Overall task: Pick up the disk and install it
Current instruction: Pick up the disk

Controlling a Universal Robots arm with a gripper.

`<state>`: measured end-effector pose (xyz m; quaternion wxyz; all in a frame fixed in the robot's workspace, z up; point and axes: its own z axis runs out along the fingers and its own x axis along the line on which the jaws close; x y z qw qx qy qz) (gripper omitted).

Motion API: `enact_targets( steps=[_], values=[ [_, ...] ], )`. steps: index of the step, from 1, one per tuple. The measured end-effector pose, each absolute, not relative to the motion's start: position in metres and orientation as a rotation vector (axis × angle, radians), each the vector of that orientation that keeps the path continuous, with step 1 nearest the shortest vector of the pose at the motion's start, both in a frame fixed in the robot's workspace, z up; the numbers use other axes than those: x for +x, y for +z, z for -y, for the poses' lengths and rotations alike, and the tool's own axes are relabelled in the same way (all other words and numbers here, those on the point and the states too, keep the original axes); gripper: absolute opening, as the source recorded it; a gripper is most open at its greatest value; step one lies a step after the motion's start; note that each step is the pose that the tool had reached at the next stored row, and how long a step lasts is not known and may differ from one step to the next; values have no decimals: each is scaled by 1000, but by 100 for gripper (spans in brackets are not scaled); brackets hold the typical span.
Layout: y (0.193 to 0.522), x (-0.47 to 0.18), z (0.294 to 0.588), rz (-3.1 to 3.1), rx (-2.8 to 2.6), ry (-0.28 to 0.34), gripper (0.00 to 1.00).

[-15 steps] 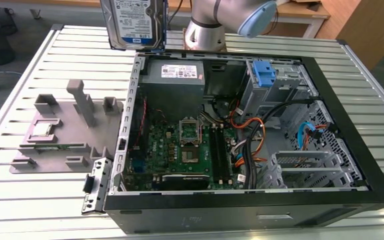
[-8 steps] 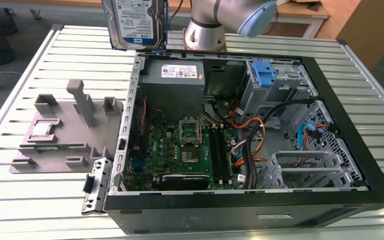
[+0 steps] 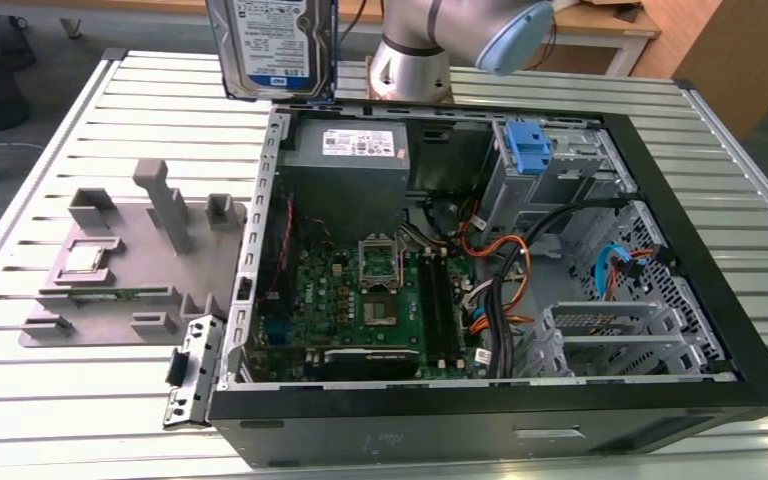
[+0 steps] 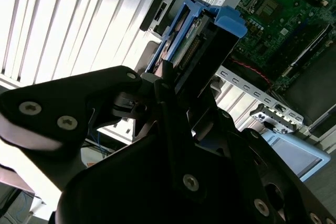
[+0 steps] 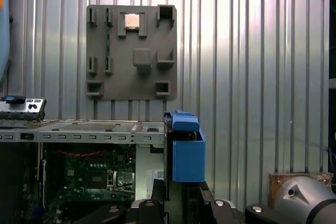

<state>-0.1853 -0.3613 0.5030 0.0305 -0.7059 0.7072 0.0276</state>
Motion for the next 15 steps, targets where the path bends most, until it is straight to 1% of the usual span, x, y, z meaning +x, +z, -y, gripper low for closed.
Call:
enact_targets(
  steps=[15],
  values=[
    [502, -153, 361, -2180, -2176, 86, 35]
  ],
)
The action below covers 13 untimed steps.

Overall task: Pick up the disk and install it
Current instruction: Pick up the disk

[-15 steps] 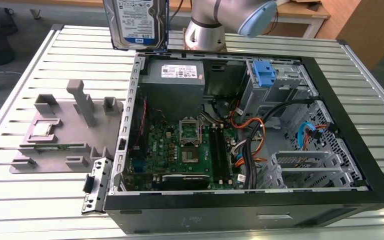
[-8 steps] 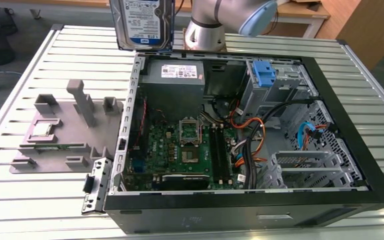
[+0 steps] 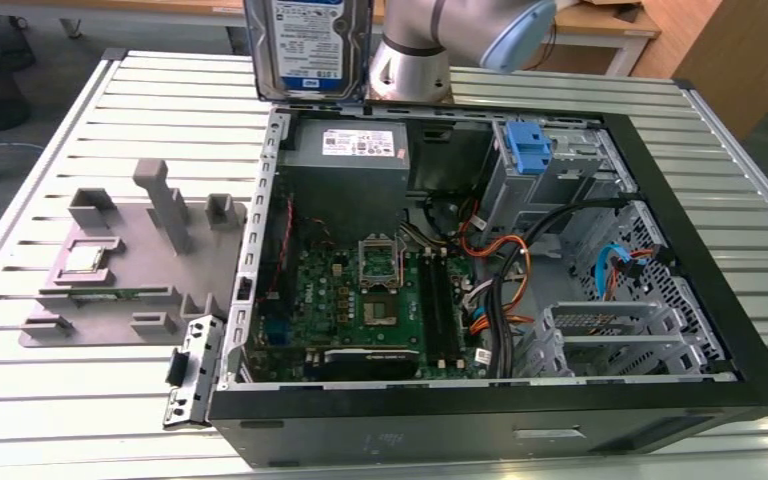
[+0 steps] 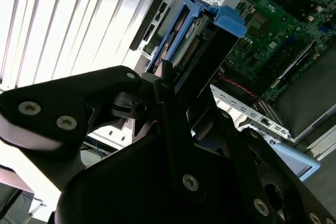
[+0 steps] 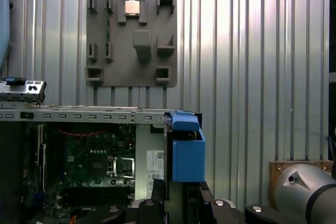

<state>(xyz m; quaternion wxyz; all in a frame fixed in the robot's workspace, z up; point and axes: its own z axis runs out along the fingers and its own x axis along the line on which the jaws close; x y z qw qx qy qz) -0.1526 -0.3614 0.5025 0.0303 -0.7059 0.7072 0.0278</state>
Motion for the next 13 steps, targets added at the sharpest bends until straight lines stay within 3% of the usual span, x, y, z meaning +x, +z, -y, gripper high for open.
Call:
enact_targets(
  steps=[13],
  values=[
    [502, -129, 361, -2181, -2176, 87, 35]
  ],
)
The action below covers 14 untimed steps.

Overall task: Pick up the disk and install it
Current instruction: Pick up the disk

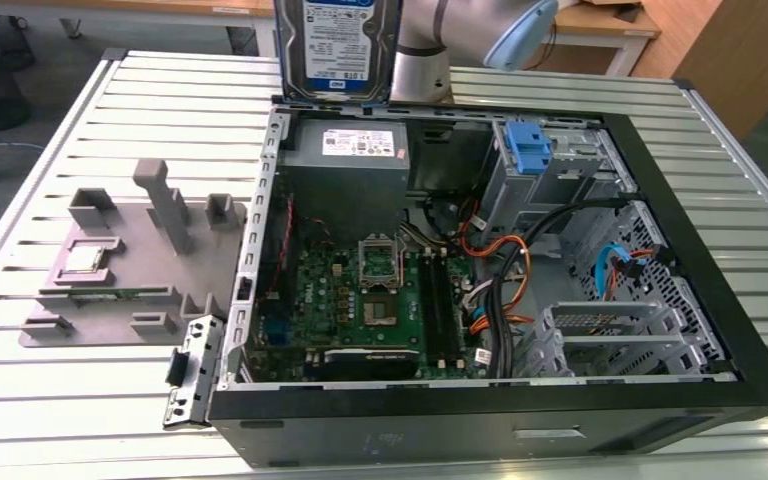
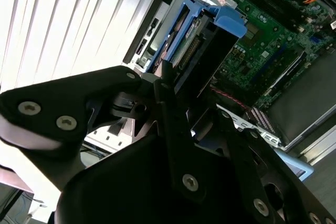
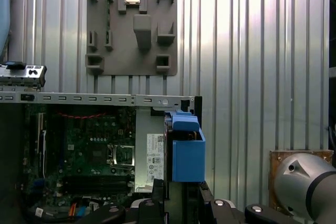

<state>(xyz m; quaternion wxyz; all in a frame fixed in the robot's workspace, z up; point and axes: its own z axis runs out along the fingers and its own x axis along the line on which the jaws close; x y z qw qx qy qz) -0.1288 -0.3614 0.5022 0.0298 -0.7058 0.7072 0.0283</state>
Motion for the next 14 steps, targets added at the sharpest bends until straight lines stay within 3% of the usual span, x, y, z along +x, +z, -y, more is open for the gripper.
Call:
enact_targets(
  steps=[14],
  values=[
    [502, -123, 361, -2180, -2176, 87, 35]
  ],
)
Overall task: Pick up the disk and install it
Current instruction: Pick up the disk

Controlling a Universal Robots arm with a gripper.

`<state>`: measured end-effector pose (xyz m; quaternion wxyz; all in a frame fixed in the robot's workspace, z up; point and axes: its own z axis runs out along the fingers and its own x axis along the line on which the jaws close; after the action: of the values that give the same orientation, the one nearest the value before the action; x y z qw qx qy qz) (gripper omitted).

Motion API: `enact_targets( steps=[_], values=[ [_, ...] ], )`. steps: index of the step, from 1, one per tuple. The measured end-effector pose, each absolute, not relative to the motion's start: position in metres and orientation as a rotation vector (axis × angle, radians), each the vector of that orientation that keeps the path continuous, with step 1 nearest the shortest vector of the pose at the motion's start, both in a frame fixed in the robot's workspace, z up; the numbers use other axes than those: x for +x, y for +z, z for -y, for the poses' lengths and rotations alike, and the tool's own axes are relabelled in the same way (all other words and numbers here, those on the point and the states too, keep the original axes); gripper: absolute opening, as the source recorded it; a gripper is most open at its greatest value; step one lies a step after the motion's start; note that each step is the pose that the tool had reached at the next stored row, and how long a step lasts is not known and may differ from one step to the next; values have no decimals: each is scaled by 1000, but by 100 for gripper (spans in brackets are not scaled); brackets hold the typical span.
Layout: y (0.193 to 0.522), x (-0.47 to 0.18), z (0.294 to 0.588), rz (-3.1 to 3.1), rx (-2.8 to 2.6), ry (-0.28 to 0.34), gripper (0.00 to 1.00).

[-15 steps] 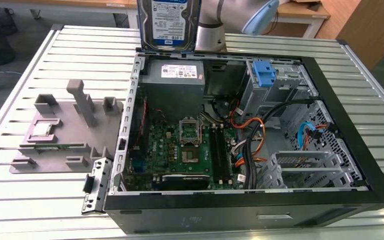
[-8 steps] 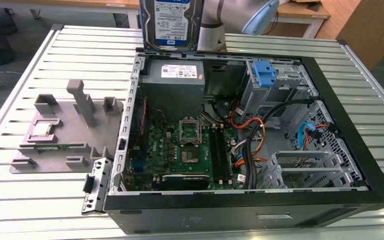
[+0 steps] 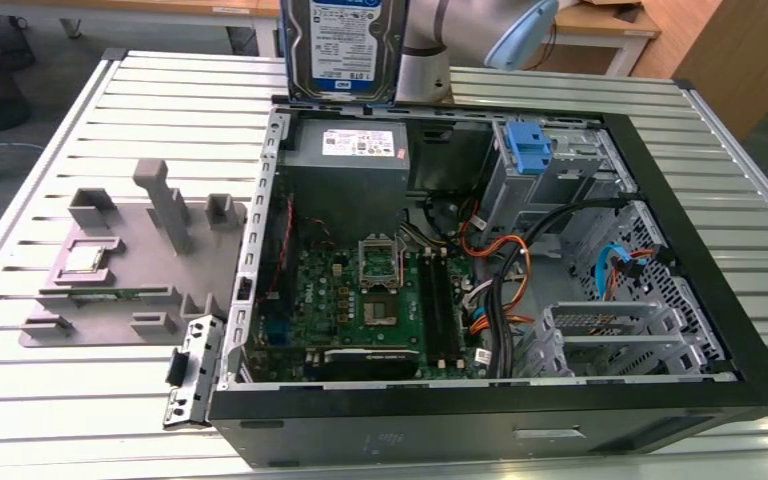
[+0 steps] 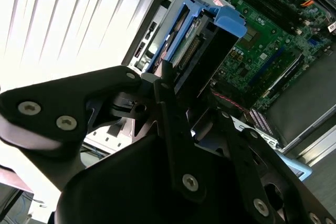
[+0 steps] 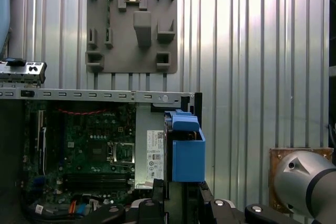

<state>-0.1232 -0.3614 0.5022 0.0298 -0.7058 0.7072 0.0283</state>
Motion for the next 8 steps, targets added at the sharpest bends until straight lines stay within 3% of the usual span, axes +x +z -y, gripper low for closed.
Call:
enact_targets(
  steps=[8],
  values=[
    [502, -123, 363, -2180, -2176, 87, 35]
  ],
)
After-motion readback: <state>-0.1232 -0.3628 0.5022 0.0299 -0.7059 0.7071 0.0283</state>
